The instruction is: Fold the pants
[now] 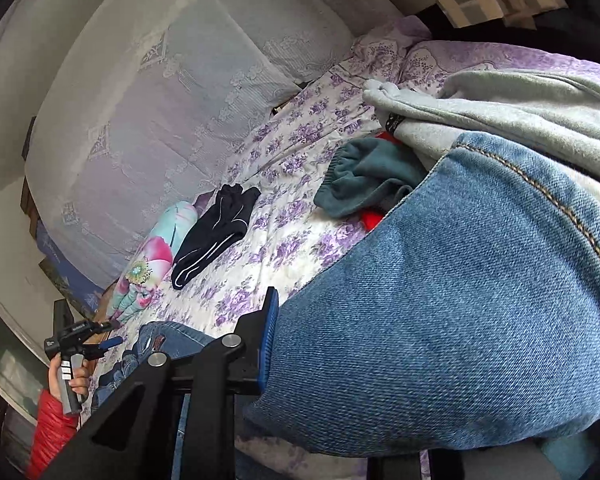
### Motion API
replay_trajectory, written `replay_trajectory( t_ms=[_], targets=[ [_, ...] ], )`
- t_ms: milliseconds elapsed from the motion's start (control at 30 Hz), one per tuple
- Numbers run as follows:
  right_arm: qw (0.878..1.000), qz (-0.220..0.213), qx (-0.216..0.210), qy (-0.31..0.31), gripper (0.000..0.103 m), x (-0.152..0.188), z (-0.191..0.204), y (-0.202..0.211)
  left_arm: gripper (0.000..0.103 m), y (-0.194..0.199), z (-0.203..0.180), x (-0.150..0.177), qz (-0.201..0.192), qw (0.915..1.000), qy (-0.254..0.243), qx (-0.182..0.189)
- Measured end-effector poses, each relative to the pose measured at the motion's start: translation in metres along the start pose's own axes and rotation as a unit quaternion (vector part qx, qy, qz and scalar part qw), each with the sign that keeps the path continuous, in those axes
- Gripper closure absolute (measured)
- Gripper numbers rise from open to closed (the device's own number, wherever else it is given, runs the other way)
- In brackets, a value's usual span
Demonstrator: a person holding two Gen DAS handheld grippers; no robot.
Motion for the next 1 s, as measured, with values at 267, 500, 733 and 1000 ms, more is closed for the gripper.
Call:
replay_trajectory(
  t_ms=[267,500,733,1000],
  targets=[
    [1.000,0.018,-0.006,-0.022,0.077,0.002,-0.011,-0.009,0.009,-0.061,0.019,-0.027,0.062,0.9955,0.062,-0.037],
    [0.999,0.022,-0.011,-0.028,0.077,0.002,-0.013,-0.012,0.065,-0.077,0.017,-0.017,0.060,0.9964,0.007,-0.059],
    [1.000,0.006,-0.022,-0.007,0.078,-0.010,0.002,-0.002,0.099,-0.020,0.019,-0.007,-0.019,0.9996,0.012,0.019],
    [0.995,-0.034,-0.067,0.073,0.079,-0.084,0.075,-0.008,0.099,0.073,0.036,-0.008,-0.144,0.9830,0.078,0.084]
  ],
)
Point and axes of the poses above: each gripper's, at about its wrist camera, not at the fingertips, and y roughly against the way its jaws point, z to its left, x to its underside, the point moved 1 cm from there along -y, roughly the way its jaws point, and after that the axes turned 2 degrees about z, right-handed, at the moved point
